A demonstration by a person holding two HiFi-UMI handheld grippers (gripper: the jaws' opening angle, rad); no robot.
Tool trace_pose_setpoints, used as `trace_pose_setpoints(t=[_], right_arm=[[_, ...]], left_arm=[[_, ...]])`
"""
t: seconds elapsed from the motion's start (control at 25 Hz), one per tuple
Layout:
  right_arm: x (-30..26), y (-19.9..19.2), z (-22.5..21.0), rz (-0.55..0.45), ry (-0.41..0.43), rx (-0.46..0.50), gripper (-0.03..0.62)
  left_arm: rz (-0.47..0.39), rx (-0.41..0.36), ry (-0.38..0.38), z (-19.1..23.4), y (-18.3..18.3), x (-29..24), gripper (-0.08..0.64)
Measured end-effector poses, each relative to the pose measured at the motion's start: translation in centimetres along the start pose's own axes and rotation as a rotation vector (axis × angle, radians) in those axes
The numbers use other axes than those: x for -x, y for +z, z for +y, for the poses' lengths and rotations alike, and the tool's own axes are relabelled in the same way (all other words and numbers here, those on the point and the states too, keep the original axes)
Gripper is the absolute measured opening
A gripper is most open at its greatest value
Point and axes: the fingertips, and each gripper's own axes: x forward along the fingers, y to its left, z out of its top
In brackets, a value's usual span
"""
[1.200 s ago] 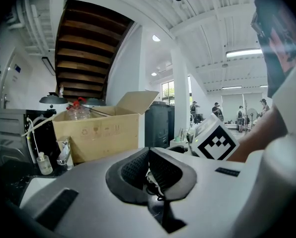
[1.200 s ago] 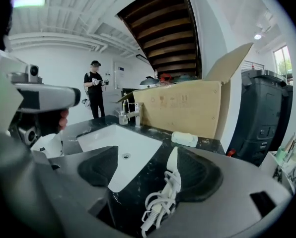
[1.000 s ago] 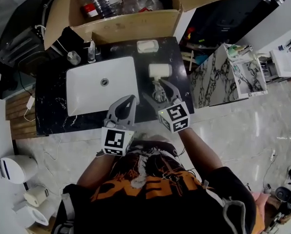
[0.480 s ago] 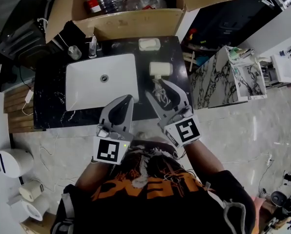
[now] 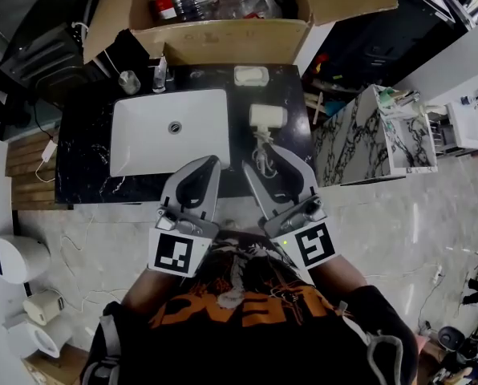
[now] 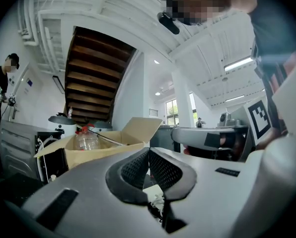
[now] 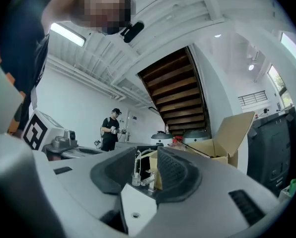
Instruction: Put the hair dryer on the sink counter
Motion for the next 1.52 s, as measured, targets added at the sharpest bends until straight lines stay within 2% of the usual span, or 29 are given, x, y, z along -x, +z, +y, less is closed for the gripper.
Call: trace_pose_setpoints(t=[0.24,0.44,1.12,1.52], right_arm=[[0.7,0.1,0.9,0.002,-0.011,0.005,0.1],[1.1,-0.1,1.0,0.01,-0.029,-0.003,0.014],[1.1,-1.1,1.0,0.04,-0.009,0.015,0.014],[0.7,-1.3,0.7,0.049,0.002,0.024,0.014]], left_arm=[[-0.009,-0.006,-0.002,-0.3,1.0,0.8,0.021],[-0.007,-0.01,-0.015,-0.8,1.3,1.3,0.021],[0.007,-0.024,-0.051,-2.3,1.1,1.0,0.021],[0.011,-0.014,-0.044,-2.0,0.6,0.7,0.021]])
